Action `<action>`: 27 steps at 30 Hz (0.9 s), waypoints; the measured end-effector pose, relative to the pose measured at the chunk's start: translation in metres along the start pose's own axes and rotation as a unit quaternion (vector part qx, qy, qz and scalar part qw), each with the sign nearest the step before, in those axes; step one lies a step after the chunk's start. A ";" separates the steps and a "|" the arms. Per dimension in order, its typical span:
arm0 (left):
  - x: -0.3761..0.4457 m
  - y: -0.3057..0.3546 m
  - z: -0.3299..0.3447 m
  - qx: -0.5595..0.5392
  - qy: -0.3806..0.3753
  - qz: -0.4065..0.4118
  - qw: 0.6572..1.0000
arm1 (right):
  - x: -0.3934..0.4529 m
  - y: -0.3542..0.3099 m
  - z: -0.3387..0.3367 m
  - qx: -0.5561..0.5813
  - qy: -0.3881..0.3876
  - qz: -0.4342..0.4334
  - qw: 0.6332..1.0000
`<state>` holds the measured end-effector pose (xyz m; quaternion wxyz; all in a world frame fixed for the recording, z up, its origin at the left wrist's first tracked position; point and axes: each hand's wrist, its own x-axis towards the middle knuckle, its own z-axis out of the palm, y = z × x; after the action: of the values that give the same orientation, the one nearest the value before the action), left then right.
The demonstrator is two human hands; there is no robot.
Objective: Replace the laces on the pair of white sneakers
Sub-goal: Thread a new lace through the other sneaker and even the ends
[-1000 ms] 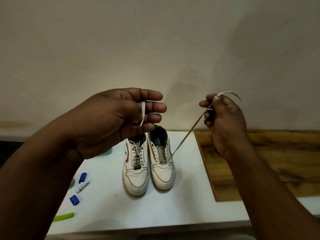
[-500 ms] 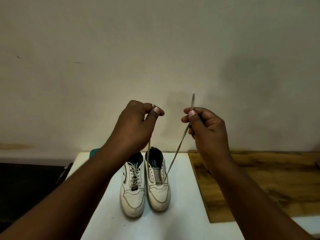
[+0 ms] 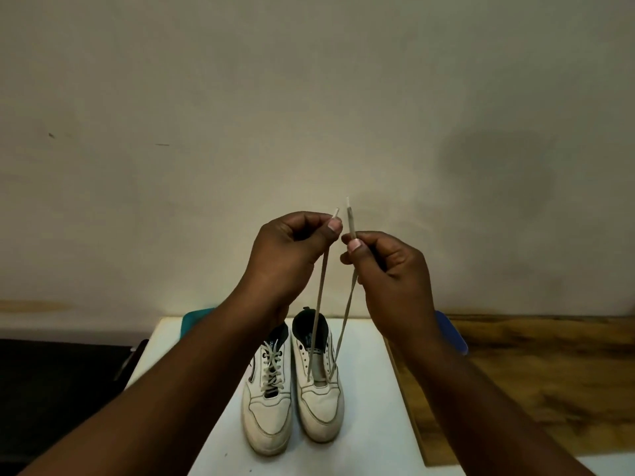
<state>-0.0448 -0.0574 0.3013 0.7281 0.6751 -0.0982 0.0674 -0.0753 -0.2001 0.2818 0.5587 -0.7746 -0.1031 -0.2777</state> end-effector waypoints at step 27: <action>-0.004 0.005 0.003 -0.072 -0.031 -0.114 0.990 | 0.000 0.018 0.001 -0.066 -0.035 -0.017 0.997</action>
<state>-0.0502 -0.0601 0.3050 0.7746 0.6291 -0.0477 -0.0438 -0.0670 -0.2057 0.2673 0.4978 -0.8169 -0.1176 -0.2664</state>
